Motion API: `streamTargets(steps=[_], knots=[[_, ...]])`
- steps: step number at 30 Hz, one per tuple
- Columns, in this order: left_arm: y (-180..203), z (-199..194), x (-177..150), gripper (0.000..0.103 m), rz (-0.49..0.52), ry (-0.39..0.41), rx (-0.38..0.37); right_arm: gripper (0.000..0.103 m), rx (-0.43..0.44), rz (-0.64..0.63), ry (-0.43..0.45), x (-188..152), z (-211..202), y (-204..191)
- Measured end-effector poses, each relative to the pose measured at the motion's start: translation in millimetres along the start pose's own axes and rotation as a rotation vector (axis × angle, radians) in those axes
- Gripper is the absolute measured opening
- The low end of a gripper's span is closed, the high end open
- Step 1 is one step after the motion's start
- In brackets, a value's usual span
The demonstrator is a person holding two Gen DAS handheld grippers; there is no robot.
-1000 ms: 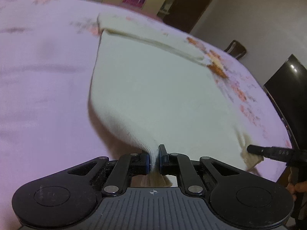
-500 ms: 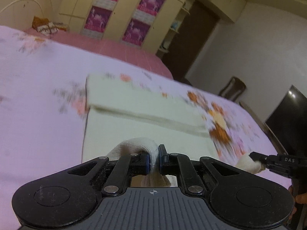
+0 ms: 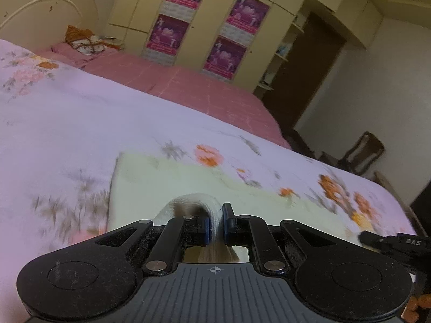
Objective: Fold small clothes
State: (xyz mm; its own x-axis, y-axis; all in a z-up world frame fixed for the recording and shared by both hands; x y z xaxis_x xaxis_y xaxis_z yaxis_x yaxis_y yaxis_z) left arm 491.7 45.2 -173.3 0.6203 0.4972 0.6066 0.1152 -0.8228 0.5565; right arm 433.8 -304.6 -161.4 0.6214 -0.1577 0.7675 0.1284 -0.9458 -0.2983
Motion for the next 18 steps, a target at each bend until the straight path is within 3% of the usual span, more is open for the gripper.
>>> streamTargets(steps=[4,7,8,9,10,11,12,13,15,17,18], knots=[[-7.2,34.3,17.9,0.010,-0.043,-0.001,0.064,0.008,-0.013,0.045,-0.024,13.5,31.8,18.3],[-10.4,57.6,22.6,0.013,-0.074,-0.058,0.101,0.008,-0.020,0.066,-0.063,18.3,52.7,27.4],[-11.1,62.3,23.5,0.016,-0.086,-0.074,0.107,0.014,-0.027,0.059,-0.083,19.8,58.7,28.1],[-12.4,64.3,23.2,0.030,-0.101,-0.086,0.105,0.017,-0.036,0.064,-0.097,21.4,63.1,29.6],[-13.7,63.2,24.6,0.055,-0.122,-0.086,0.092,0.028,-0.041,0.074,-0.091,23.1,64.7,32.1],[-13.6,58.6,26.9,0.074,-0.136,-0.058,0.082,0.046,-0.054,0.080,-0.071,26.1,64.3,35.1],[-13.1,51.1,29.2,0.103,-0.135,-0.001,0.084,0.057,-0.084,0.083,-0.043,29.0,60.6,36.9],[-10.9,40.8,32.1,0.103,-0.120,0.084,0.093,0.079,-0.118,0.081,-0.008,32.0,55.3,38.3],[-9.3,37.4,36.2,0.103,-0.089,0.093,0.088,0.074,-0.123,0.046,0.017,37.4,51.7,38.9],[-7.6,39.7,32.9,0.102,-0.034,0.066,0.111,0.053,-0.143,-0.013,0.003,37.9,51.5,35.0],[-5.4,39.1,28.2,0.102,0.010,0.062,0.116,0.051,-0.148,-0.055,-0.002,36.9,51.4,30.5]])
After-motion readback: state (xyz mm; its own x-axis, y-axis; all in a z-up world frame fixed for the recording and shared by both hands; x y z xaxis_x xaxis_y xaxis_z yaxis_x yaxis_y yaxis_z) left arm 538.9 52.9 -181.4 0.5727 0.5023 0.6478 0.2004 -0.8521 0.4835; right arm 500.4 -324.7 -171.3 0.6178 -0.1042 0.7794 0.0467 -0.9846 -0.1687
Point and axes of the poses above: each gripper's, at about its wrist camera, not at the fingertips, and z roughly the way its jaws point, y to its right, x to its top, the point moved 2 cm from there along z, roughly the way its jaws point, and after that the axes turned 15 degrees about -z, right-handed, at the moved point
